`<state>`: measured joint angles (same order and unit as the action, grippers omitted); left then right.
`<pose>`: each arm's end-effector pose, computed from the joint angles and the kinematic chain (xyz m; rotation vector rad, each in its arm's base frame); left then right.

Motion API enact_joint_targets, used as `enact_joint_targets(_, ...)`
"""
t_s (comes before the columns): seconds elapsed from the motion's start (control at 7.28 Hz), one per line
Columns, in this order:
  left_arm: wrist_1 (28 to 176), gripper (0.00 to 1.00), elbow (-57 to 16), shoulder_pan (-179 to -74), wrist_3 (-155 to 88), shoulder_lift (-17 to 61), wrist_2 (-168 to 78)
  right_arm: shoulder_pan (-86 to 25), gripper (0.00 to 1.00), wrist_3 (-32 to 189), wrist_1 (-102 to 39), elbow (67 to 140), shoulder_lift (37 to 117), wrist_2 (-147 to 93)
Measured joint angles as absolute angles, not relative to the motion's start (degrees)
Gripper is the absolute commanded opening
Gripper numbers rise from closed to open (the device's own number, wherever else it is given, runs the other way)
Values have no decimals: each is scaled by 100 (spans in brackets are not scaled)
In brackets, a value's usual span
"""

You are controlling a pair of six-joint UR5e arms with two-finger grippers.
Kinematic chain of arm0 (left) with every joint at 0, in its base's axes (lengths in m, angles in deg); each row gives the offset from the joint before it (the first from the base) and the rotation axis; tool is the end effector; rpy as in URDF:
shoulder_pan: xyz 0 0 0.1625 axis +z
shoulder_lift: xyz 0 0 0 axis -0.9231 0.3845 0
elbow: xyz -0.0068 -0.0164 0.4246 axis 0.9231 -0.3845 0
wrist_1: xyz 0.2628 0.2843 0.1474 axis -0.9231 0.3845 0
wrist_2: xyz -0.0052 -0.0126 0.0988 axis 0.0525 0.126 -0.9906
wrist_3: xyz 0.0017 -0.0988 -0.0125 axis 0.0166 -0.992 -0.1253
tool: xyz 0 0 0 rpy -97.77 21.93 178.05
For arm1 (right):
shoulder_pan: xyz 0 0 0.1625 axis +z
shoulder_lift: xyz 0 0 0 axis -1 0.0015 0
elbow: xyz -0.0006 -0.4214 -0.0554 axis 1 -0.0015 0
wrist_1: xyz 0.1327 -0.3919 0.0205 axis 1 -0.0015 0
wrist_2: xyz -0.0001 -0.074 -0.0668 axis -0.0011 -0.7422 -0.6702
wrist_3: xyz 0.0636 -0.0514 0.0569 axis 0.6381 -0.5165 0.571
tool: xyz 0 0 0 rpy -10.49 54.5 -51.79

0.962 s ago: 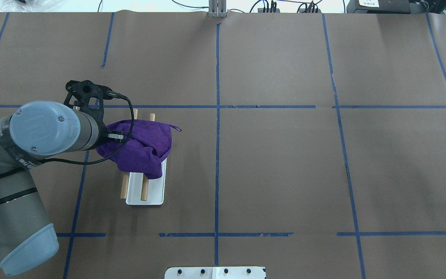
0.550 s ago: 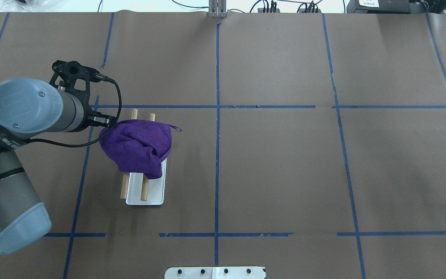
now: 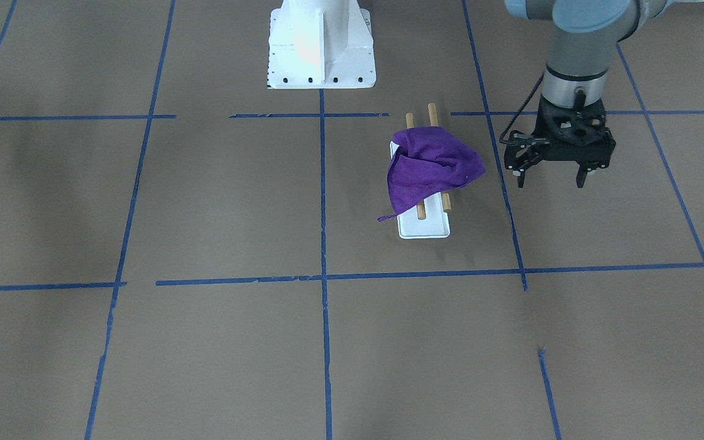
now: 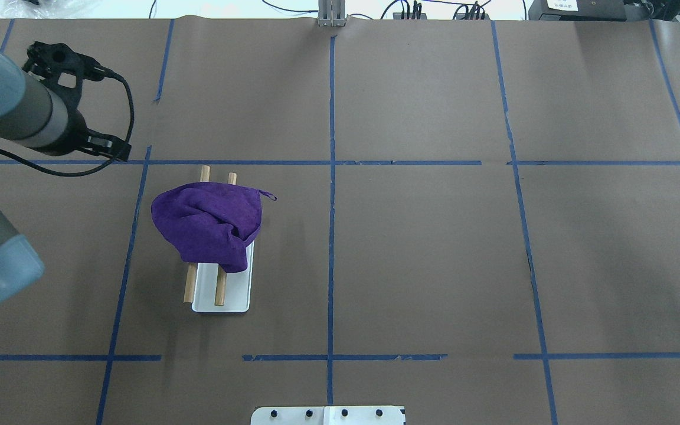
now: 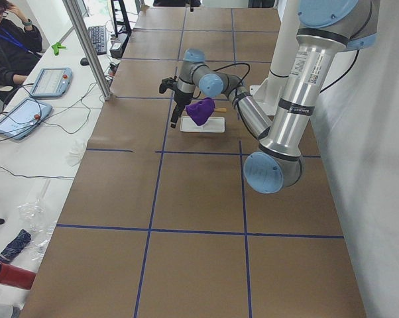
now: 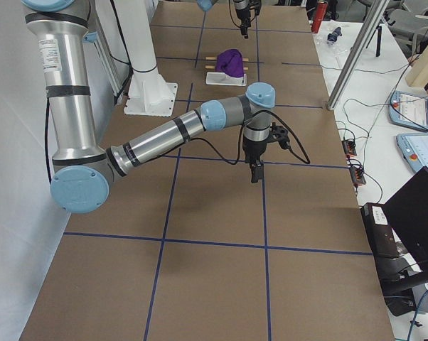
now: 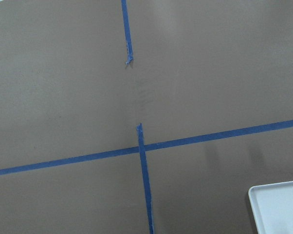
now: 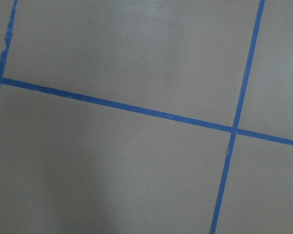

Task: Hang towel on rack

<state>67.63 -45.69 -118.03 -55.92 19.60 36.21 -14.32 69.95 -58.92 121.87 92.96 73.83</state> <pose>0.2621 -0.4950 0.3221 0.3453 0.5472 0.1093 -0.0496 -0.5046 0.4746 0.0860 -0.6223 -0.1736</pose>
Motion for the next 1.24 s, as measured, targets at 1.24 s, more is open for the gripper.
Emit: enact_joint_targets(1.24, 6940, 100, -1720, -15627, -521, 1145, 6204, 142, 100, 5786, -5158, 10487, 9672, 8917)
